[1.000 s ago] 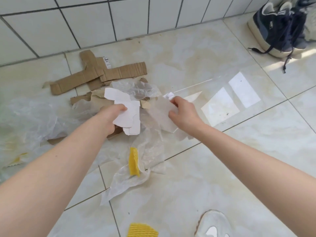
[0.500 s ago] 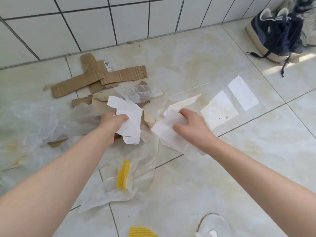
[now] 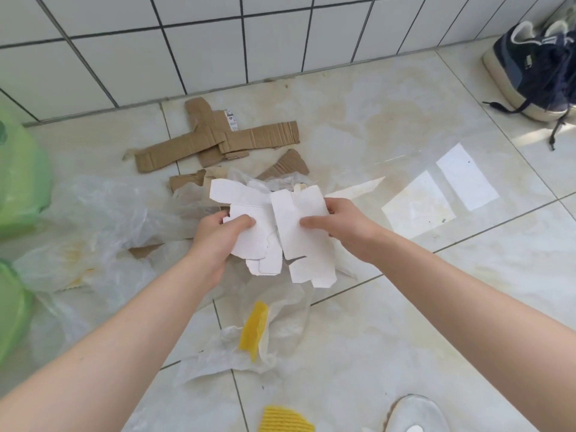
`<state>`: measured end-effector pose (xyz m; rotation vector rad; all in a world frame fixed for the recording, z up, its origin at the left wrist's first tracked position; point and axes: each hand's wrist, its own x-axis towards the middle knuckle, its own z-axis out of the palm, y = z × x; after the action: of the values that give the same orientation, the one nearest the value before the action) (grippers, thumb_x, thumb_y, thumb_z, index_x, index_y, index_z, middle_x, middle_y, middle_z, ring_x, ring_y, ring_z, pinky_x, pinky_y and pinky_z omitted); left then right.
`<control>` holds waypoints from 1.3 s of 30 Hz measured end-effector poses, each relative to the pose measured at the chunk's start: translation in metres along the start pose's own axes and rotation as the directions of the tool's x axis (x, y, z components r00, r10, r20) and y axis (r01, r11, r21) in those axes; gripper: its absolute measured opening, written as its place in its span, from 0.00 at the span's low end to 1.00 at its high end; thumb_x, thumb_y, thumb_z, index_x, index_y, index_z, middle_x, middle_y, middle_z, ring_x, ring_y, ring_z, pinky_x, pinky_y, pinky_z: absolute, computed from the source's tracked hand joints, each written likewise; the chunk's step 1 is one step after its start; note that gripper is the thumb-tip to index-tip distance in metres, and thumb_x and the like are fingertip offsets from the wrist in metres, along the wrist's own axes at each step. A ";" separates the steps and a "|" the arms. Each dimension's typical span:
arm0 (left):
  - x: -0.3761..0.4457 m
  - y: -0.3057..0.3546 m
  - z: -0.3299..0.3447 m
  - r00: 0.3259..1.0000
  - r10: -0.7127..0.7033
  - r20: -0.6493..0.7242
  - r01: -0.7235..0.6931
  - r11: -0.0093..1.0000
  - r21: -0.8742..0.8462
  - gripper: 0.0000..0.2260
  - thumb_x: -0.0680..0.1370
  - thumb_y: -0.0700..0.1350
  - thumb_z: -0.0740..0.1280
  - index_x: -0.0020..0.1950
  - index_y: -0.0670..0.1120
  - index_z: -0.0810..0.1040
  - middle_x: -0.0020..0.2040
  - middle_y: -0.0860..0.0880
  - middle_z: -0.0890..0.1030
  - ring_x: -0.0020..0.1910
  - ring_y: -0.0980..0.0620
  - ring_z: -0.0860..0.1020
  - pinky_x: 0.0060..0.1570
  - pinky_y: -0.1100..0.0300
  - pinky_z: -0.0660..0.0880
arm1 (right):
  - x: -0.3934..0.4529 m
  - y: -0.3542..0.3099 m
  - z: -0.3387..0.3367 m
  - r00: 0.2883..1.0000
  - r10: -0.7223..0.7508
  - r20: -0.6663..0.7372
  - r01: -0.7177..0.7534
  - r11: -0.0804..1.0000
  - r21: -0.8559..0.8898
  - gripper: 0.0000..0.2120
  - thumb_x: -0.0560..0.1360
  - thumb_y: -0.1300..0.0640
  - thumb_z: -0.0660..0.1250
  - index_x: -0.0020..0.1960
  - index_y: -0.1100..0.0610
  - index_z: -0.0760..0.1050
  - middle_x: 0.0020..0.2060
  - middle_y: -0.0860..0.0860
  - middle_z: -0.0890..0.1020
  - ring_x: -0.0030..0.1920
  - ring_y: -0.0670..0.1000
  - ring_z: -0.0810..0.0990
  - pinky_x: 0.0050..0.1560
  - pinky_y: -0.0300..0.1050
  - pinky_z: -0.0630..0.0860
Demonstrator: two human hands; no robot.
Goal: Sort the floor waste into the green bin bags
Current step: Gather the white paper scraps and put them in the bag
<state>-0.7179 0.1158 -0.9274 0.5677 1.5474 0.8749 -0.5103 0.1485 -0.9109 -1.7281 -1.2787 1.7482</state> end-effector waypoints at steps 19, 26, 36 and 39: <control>-0.010 0.007 -0.099 0.904 0.161 -0.397 -0.056 0.963 0.263 0.08 0.73 0.38 0.67 0.36 0.47 0.72 0.35 0.48 0.76 0.37 0.45 0.75 0.31 0.60 0.70 | 0.004 0.002 0.002 0.993 -0.004 -0.116 -0.003 0.998 -0.061 0.12 0.73 0.65 0.67 0.57 0.60 0.77 0.53 0.57 0.82 0.54 0.58 0.81 0.57 0.60 0.77; -0.021 0.011 -0.109 0.879 0.195 -0.434 -0.107 0.970 0.218 0.07 0.74 0.38 0.66 0.37 0.48 0.74 0.37 0.52 0.76 0.34 0.54 0.74 0.29 0.64 0.69 | 0.008 0.006 0.010 0.998 0.053 -0.042 -0.056 0.996 -0.067 0.12 0.73 0.65 0.67 0.57 0.58 0.76 0.51 0.55 0.82 0.53 0.55 0.81 0.56 0.56 0.78; -0.029 -0.013 -0.116 0.916 0.080 -0.392 -0.028 0.990 0.138 0.05 0.74 0.39 0.67 0.40 0.47 0.76 0.41 0.49 0.79 0.42 0.47 0.76 0.40 0.58 0.71 | 0.036 0.013 0.060 0.999 -0.008 -0.052 -0.027 0.770 -0.637 0.10 0.68 0.52 0.72 0.48 0.49 0.78 0.55 0.55 0.77 0.59 0.60 0.73 0.60 0.54 0.71; -0.030 -0.015 -0.110 0.926 0.072 -0.371 -0.025 0.991 0.129 0.05 0.74 0.39 0.67 0.40 0.48 0.76 0.42 0.49 0.80 0.43 0.47 0.77 0.41 0.58 0.71 | 0.037 0.012 0.064 0.994 -0.004 -0.111 -0.082 0.654 -0.752 0.09 0.69 0.49 0.71 0.37 0.48 0.71 0.59 0.55 0.70 0.62 0.60 0.67 0.58 0.52 0.67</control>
<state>-0.8186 0.0603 -0.9198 0.5498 1.9523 0.9712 -0.5725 0.1496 -0.9531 -2.2311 -2.1377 1.1476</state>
